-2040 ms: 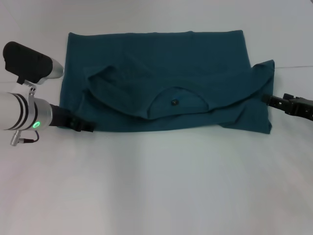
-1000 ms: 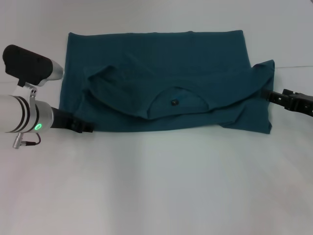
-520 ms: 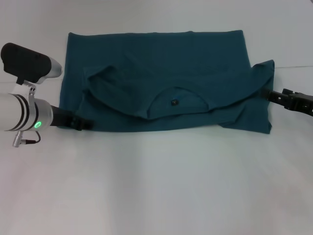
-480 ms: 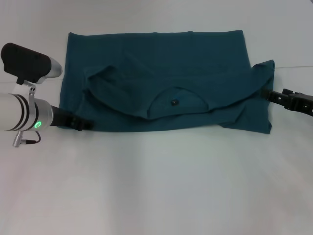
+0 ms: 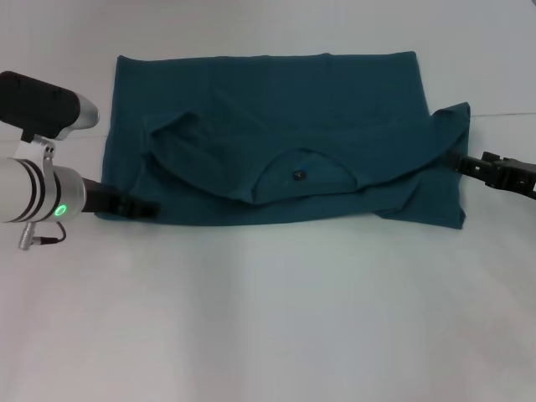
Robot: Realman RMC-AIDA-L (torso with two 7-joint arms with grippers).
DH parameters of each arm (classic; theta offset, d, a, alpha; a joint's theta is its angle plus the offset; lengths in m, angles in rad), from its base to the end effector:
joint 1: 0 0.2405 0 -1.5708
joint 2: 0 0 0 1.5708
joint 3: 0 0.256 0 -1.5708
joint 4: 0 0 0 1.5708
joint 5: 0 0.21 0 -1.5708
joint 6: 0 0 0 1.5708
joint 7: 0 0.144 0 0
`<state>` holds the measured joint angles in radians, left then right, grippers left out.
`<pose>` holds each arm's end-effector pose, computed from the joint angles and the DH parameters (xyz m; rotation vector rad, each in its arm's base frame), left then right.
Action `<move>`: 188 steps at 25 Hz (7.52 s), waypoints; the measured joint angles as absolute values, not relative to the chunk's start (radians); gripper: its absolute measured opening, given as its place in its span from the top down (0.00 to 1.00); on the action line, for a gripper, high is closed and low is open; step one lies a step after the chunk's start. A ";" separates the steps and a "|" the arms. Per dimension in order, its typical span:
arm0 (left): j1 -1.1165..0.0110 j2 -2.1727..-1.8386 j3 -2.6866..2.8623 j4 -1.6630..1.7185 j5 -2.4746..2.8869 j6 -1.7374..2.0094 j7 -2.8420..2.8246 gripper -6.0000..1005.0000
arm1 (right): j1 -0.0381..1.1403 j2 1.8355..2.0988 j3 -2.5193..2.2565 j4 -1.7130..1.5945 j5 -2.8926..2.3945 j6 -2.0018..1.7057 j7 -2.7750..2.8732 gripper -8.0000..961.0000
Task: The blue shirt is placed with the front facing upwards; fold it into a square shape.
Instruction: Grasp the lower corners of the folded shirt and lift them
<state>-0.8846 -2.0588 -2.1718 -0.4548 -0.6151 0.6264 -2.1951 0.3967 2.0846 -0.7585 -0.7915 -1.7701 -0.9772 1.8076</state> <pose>-0.2529 0.4584 -0.0261 -2.1929 -0.9284 0.0917 0.3259 0.3704 0.0561 -1.9225 1.1673 0.6862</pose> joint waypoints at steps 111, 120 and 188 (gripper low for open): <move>-0.852 -2.096 -2.168 -0.463 -0.590 0.565 -2.172 0.96 | 0.662 2.002 -0.684 -0.728 -2.485 -1.009 2.383 0.10; -0.851 -2.095 -2.168 -0.466 -0.589 0.565 -2.171 0.96 | 0.675 1.994 -0.684 -0.660 -2.483 -0.979 2.405 0.10; -0.836 -2.111 -2.152 -0.493 -0.589 0.572 -2.157 0.95 | 0.723 2.011 -0.710 -0.563 -2.486 -0.848 2.368 0.93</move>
<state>-0.8360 -2.1105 -2.1522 -0.4928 -0.5890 0.5722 -2.1567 0.7225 2.0110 -0.7103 -0.5627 -2.4858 -0.8482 2.3685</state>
